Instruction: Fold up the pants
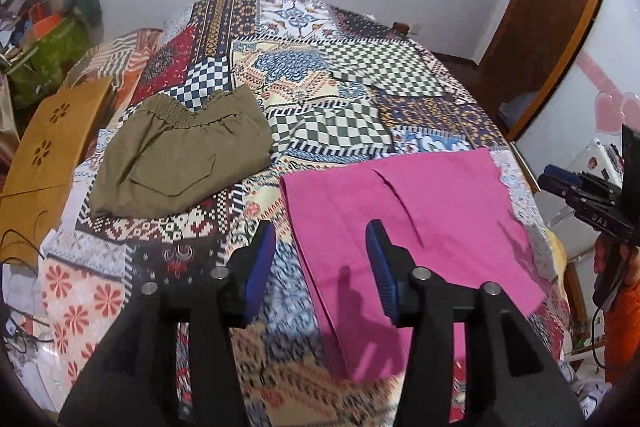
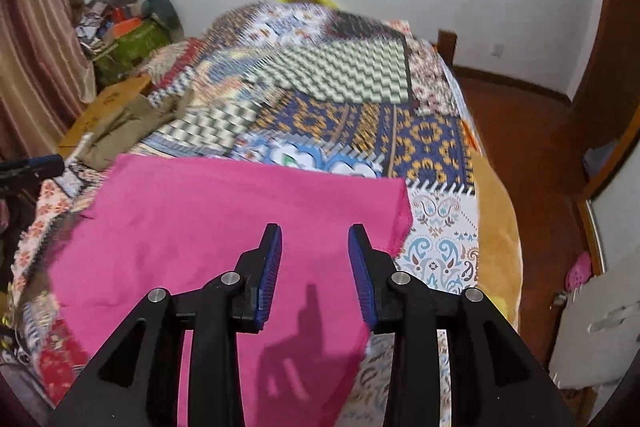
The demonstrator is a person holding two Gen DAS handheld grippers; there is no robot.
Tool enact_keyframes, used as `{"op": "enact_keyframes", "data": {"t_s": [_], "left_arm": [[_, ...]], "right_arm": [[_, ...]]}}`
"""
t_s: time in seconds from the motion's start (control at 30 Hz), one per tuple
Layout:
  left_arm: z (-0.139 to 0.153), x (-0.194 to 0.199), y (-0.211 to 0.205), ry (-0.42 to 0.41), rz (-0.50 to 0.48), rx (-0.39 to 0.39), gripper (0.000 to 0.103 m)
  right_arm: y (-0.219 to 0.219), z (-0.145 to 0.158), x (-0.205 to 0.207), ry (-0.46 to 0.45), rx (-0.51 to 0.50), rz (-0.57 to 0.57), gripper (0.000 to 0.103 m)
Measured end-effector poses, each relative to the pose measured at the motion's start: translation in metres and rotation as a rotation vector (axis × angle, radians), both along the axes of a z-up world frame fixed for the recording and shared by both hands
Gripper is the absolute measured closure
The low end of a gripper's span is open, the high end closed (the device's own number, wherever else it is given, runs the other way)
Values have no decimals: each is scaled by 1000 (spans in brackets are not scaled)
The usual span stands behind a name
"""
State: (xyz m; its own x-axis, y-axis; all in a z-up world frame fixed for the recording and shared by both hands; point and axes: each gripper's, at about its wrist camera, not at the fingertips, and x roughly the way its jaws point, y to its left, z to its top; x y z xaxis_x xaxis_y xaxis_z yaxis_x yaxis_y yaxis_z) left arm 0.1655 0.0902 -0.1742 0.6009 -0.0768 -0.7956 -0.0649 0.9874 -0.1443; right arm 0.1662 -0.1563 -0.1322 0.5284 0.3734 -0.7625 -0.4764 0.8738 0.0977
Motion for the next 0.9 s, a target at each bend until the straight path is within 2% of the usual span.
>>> {"op": "enact_keyframes", "data": {"t_s": [0.13,0.37,0.7,0.9], "left_arm": [[9,-23,-13,-27,-16,-7,42],[5,-51,-28,-15,-29,-66,39],[-33,-69,-38,111,-16,-189,39],[-55,-72,-33,173,34,-310,39]], "right_arm": [[10,16,-22,-44,18,33,66],[24,23,-54,-69,20,81,65],[46,-9,-67,-3,18,136,65],[60,-36,-71,56,-5,166,65]]}}
